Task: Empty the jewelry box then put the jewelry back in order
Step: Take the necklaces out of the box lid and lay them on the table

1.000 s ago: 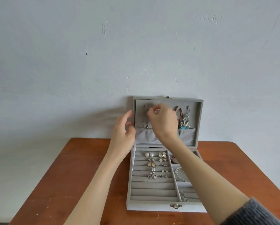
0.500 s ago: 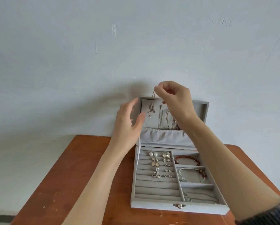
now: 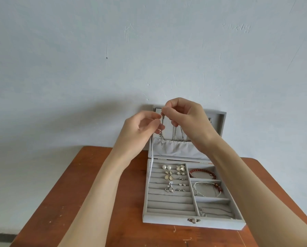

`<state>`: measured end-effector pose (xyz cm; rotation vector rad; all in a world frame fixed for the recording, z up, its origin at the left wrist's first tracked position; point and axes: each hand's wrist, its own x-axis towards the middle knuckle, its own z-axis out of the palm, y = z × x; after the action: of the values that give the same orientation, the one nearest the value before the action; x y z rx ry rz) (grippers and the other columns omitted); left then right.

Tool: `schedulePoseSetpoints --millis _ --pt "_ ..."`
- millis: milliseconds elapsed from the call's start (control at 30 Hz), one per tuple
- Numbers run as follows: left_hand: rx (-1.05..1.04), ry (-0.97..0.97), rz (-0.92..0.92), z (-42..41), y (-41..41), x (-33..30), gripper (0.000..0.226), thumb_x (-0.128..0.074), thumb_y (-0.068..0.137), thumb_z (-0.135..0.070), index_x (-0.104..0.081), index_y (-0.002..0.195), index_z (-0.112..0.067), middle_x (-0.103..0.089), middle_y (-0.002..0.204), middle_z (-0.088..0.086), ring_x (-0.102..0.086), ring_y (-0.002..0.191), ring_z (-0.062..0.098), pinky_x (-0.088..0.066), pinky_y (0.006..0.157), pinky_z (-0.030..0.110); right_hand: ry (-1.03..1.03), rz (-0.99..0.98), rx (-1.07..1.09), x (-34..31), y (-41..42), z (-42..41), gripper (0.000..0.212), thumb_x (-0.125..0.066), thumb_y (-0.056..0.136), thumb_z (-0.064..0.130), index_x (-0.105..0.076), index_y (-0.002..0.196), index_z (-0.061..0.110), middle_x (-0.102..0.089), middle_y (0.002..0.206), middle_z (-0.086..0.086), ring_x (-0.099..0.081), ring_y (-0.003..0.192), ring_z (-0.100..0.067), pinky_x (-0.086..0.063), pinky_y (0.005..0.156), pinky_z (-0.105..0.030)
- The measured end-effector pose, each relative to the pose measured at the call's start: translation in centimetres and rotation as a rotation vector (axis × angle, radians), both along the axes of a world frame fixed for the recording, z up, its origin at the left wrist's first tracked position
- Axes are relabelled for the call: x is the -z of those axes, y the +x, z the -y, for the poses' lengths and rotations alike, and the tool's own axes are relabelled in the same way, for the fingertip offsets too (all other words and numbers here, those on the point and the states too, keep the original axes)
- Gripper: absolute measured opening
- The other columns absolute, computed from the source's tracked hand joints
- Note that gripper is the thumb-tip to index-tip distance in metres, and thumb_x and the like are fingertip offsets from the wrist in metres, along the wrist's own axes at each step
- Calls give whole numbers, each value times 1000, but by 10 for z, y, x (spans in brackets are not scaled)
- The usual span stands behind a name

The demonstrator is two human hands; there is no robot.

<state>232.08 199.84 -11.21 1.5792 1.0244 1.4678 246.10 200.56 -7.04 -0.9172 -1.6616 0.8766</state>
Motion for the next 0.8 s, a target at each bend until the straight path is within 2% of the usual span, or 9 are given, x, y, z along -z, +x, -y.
schedulePoseSetpoints --millis 100,167,233,367,467,633,800 --pt "118 -82 -73 1 -7 2 15 -53 92 -25 -60 105 -25 -73 88 -4 -67 88 10 -52 84 25 -20 25 -4 0 1 0 16 -59 86 11 -60 70 17 -59 67 4 -44 53 -3 -37 55 -14" --pt "196 -126 -134 3 -12 3 16 -53 92 -25 -62 104 -23 -73 87 -2 -67 91 12 -51 89 30 -36 34 -12 -1 2 1 15 -59 86 12 -61 72 16 -60 70 1 -42 55 -7 -36 54 -16" --pt "246 -151 -181 5 -17 3 13 -55 91 -22 -64 100 -21 -71 81 -1 -68 86 11 -52 86 25 -54 11 -33 -1 4 0 15 -59 86 11 -60 72 15 -62 70 1 -43 54 -5 -37 54 -16" --pt "298 -184 -196 5 -18 4 8 -60 86 -11 -66 89 -16 -66 65 -6 -65 68 10 -52 68 17 -84 -35 -55 1 8 -1 17 -58 87 10 -60 71 15 -65 68 2 -46 58 -8 -38 58 -21" --pt "295 -200 -232 4 -16 5 7 -62 85 -11 -68 88 -15 -67 65 -6 -59 59 7 -49 63 16 -95 -73 -51 2 11 -2 17 -58 87 9 -60 71 16 -66 70 2 -49 64 -12 -39 61 -25" --pt "271 -214 -261 4 -13 7 7 -62 85 -12 -67 91 -13 -73 74 1 -56 53 8 -49 62 16 -87 -175 -12 10 15 1 15 -57 88 9 -60 75 14 -65 69 5 -57 67 -10 -46 65 -22" --pt "128 -181 -368 4 -22 6 9 -59 88 -15 -68 86 -16 -73 74 -4 -53 52 5 -49 65 15 -140 -278 -4 33 18 5 12 -55 88 9 -61 78 10 -69 78 0 -62 74 -12 -49 74 -24"
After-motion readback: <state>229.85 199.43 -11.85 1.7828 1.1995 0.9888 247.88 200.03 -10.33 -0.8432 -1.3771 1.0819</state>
